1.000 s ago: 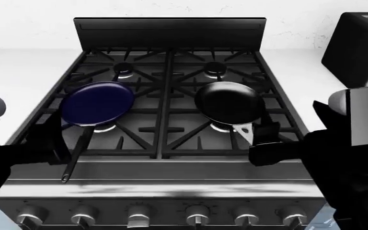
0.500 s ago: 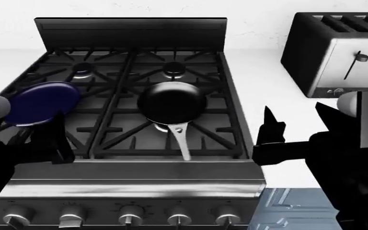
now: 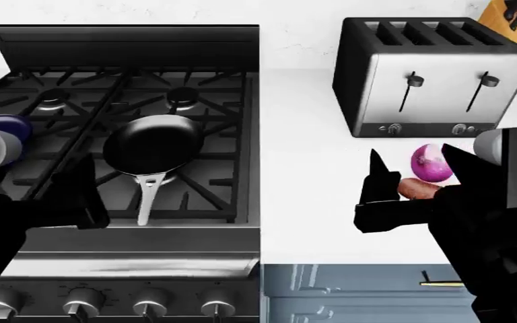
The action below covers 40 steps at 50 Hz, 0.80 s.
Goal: Place both pans onto different burners. Then place the onion and the salami on different pans.
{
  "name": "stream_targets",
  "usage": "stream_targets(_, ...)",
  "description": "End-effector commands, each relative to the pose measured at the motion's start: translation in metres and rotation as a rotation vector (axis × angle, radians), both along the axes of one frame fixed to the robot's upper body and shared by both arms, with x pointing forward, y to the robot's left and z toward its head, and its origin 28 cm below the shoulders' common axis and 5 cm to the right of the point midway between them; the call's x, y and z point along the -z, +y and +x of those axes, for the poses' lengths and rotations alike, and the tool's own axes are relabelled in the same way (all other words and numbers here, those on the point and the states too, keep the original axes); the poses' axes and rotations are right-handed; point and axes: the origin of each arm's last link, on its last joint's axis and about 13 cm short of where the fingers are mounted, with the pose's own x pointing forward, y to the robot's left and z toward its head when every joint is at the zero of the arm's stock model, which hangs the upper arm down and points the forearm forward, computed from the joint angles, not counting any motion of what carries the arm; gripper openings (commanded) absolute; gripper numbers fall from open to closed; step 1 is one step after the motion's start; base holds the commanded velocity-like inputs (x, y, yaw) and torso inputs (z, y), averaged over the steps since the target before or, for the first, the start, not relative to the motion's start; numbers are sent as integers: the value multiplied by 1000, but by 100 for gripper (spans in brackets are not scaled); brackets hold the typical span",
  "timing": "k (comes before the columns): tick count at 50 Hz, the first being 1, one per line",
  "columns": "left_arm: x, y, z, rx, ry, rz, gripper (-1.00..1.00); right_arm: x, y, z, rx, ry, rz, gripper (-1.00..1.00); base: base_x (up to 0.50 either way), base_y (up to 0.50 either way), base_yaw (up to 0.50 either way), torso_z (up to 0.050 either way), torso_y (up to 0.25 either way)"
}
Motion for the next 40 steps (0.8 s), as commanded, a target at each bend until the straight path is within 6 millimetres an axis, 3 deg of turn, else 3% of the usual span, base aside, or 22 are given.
stream_targets(1,-1,-2,0,8,0,0,100,-1,0,0,-4,-2,1,100,0,-500,0,0,0)
stream_targets(40,5,0,4,5,9,-10,100,4,2,2,-10,9,-11,100,0,-474,0,0,0)
